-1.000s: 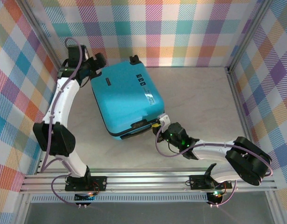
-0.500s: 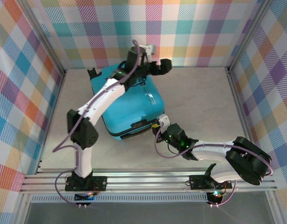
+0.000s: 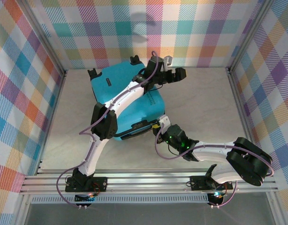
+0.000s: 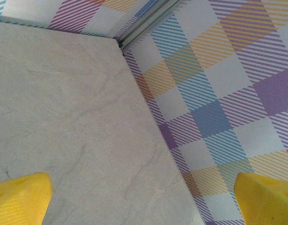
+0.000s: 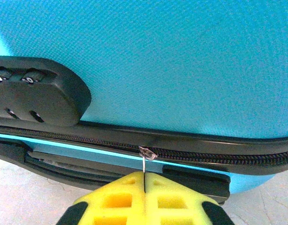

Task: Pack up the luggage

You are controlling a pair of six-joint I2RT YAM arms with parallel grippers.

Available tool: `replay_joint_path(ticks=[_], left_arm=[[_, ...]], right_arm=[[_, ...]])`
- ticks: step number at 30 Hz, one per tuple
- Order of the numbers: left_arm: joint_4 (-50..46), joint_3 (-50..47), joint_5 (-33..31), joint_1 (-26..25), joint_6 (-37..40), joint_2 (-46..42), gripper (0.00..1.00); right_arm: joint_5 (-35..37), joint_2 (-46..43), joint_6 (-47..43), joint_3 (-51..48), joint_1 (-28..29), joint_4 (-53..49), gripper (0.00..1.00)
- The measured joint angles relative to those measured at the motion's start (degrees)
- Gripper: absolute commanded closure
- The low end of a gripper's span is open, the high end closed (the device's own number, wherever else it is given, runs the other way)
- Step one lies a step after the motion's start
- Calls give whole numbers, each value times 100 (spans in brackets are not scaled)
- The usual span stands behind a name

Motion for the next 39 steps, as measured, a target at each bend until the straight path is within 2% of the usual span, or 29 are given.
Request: replay_joint_path(ticks=[7, 17, 22, 39], left_arm=[[-223, 391, -175, -20, -74, 295, 3], [-1364, 557, -680, -20, 48, 350, 5], [-1493, 634, -750, -39, 205, 374, 6], [-1493, 616, -752, -48, 483, 382, 10]], right_arm=[[-94, -26, -44, -2, -153, -7, 100], [-522, -219, -44, -59, -841, -90, 100], [-737, -317, -42, -118, -1093, -118, 100], [-765, -584, 175, -120, -1906, -570, 100]])
